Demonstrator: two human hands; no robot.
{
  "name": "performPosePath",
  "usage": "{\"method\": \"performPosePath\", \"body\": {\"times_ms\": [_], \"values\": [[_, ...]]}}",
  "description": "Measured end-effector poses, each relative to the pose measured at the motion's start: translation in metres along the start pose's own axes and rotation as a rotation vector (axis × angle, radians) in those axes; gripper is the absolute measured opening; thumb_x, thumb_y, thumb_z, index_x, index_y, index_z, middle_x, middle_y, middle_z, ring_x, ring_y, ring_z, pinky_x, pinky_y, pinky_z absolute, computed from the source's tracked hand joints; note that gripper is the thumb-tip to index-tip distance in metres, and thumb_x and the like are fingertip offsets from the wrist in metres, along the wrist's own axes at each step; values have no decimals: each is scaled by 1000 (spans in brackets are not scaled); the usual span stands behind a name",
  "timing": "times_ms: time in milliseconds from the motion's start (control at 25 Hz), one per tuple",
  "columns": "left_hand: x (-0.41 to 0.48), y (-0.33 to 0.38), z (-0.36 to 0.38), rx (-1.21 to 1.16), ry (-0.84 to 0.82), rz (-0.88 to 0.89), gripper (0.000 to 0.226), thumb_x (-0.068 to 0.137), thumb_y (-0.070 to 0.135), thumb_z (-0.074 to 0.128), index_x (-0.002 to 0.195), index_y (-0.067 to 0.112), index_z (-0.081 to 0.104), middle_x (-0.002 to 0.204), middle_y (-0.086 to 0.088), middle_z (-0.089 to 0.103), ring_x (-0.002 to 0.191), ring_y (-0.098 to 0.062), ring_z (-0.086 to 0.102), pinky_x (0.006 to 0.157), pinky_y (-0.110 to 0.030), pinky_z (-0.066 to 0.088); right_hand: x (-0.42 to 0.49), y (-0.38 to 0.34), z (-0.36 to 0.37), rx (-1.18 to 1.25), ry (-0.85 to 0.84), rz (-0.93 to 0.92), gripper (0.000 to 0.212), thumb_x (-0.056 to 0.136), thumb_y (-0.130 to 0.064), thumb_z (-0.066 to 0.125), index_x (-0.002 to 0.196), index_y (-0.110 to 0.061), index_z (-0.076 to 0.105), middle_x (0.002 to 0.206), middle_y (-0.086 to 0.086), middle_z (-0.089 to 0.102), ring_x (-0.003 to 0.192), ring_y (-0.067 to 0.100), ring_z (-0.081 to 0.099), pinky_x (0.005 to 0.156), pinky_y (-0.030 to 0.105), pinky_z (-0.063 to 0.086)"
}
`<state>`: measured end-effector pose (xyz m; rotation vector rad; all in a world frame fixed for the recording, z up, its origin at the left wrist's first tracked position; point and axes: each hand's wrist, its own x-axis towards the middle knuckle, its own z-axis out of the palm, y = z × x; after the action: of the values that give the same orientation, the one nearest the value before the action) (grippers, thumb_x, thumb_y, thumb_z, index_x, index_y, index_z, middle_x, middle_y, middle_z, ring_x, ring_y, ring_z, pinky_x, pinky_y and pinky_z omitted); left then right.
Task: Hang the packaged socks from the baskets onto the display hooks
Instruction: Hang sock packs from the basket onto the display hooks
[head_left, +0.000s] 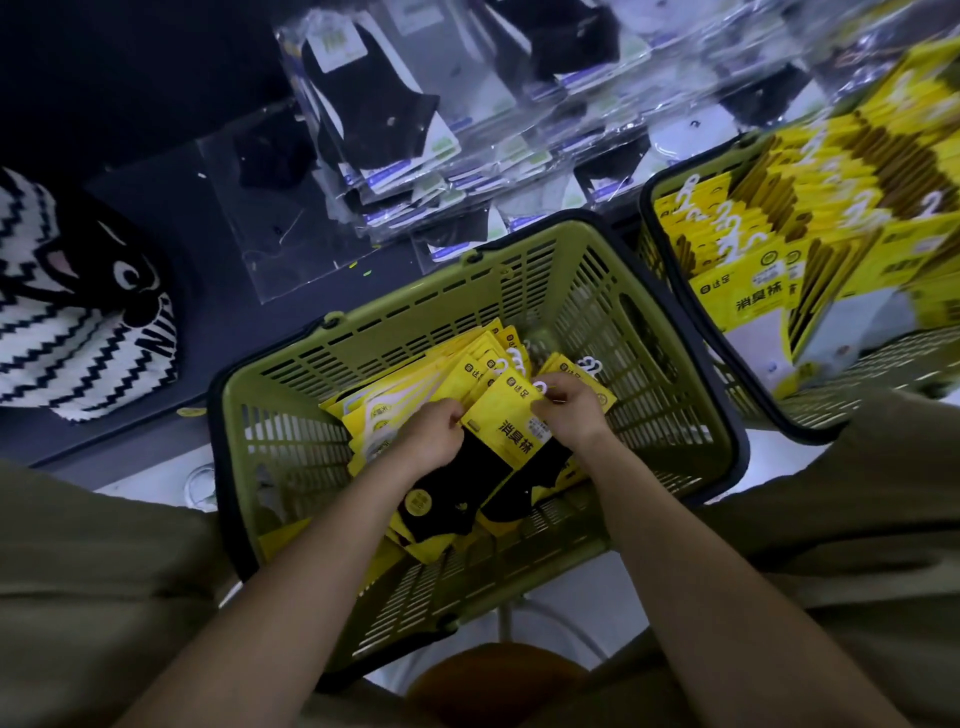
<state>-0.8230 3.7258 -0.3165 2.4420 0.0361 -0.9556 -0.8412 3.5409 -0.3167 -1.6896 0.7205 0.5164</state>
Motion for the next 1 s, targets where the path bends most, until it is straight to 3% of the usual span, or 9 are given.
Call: {"method": "performPosePath", "body": {"times_ms": [80,160,280,440,560,680,800,1000], "values": [[-3,-9,7,3,165,-16,35,90,19,52,125,11,52,131,-13,47,115,-31,50,90,-36,43,2,0,5,-113,-27,-51,31,87,-2,57,113,-17,61,121,11,61,95,26,59,81,34,49],[-5,-15,10,38,274,-29,57,85,30,62,135,13,40,140,-10,37,128,-31,37,98,-41,38,6,3,7,-263,-36,-54,41,86,-8,60,125,-21,55,127,12,54,101,27,58,78,30,46],[-5,-16,17,55,228,-58,89,74,43,73,144,18,24,146,-8,31,135,-30,28,104,-43,33,10,9,7,-355,-53,4,63,82,-14,67,139,-17,38,137,12,46,120,31,49,83,30,40],[7,-12,9,226,232,-74,94,66,56,74,141,21,30,136,-10,38,127,-31,33,100,-41,34,14,15,9,-391,-86,75,72,80,-16,71,140,-12,33,138,16,44,124,33,45,90,34,42],[13,-9,5,333,113,-70,98,67,61,70,144,17,27,140,-10,37,130,-32,32,101,-43,34,15,17,10,-370,-97,98,68,80,-14,71,138,-12,36,137,14,48,120,32,50,83,32,41],[8,-9,7,83,-11,-92,91,72,47,74,144,19,26,143,-5,42,129,-28,42,100,-41,41,13,18,10,-367,-81,83,65,79,-17,73,135,-11,39,132,14,53,118,32,52,84,31,42],[-1,-13,-9,-48,46,-51,80,75,35,75,140,16,34,139,-6,48,126,-27,47,101,-39,41,9,13,11,-216,-115,94,75,77,-30,75,138,-11,36,131,12,51,119,32,52,97,42,46],[-34,-6,-52,-479,212,50,58,75,9,76,127,6,48,123,-14,60,110,-24,57,92,-32,45,-22,-26,34,221,-331,-86,27,90,-34,58,116,-29,55,124,-6,60,121,18,53,87,29,45]]}}
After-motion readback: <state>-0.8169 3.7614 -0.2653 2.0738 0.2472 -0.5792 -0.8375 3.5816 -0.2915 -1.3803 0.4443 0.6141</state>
